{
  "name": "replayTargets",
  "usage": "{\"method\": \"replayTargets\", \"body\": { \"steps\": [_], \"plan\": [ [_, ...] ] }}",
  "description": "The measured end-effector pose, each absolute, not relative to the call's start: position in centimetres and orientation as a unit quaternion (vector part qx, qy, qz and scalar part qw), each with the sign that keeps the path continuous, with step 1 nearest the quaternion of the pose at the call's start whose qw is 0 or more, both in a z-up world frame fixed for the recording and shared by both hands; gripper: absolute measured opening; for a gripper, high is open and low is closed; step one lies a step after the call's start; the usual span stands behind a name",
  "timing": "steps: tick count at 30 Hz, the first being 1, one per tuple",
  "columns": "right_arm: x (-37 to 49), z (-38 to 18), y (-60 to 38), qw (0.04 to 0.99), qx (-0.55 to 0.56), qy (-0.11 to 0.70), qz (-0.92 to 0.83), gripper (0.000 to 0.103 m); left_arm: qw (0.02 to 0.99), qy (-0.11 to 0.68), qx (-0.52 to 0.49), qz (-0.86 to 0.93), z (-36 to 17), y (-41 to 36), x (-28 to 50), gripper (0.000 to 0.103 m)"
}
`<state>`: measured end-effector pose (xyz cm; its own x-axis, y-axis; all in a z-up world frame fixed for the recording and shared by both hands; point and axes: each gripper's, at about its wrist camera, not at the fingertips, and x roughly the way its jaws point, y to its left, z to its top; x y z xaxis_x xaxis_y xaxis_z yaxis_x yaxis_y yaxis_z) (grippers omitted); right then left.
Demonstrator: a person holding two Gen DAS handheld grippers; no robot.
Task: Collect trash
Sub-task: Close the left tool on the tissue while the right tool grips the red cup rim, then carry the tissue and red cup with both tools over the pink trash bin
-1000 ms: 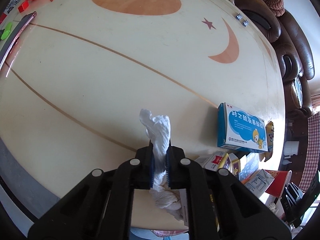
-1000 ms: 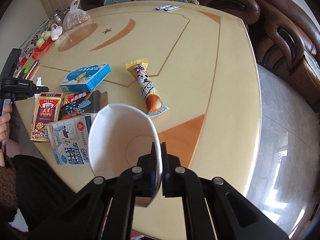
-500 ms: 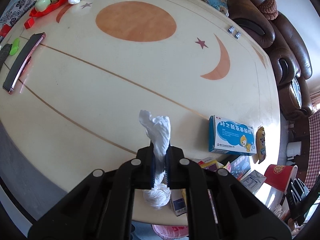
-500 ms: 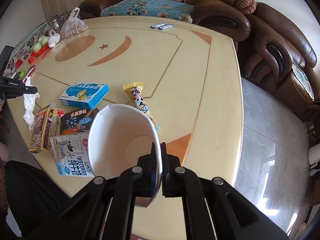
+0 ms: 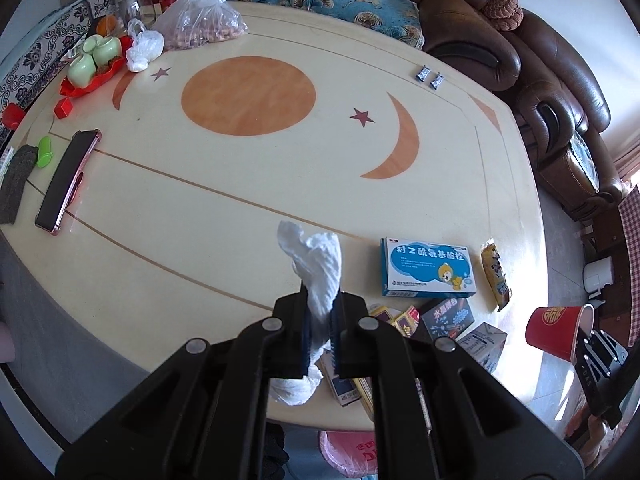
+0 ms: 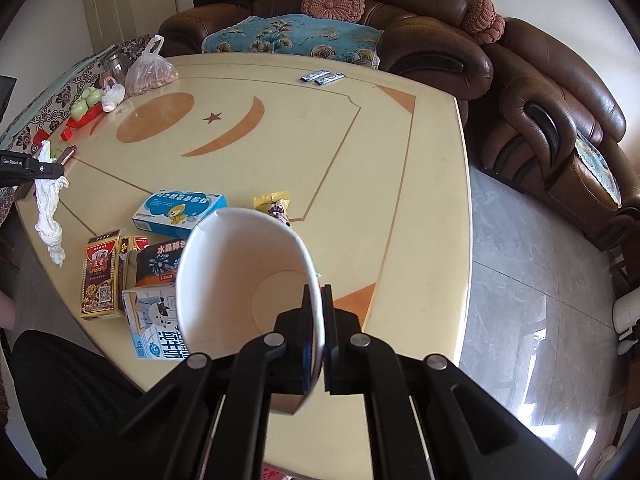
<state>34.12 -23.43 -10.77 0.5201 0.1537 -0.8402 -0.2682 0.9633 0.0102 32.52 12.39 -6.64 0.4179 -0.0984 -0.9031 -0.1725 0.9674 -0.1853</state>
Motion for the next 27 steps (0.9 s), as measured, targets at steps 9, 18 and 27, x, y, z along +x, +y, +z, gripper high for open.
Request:
{"method": "replayTargets", "body": {
  "steps": [9, 18, 27],
  "plan": [
    [31.2, -9.0, -23.4, 0.875, -0.058, 0.464, 0.123, 0.004, 0.844, 0.528, -0.095, -0.003, -4.2, 9.9, 29.0, 0.008],
    [27.1, -7.5, -22.8, 0.878, -0.06, 0.455, 0.134, 0.004, 0.852, 0.519, -0.065, -0.034, -2.6, 7.1, 25.1, 0.008],
    [22.6, -6.4, -22.5, 0.881, -0.059, 0.447, 0.142, 0.004, 0.854, 0.514, -0.041, -0.068, -2.2, 4.3, 21.2, 0.008]
  ]
}}
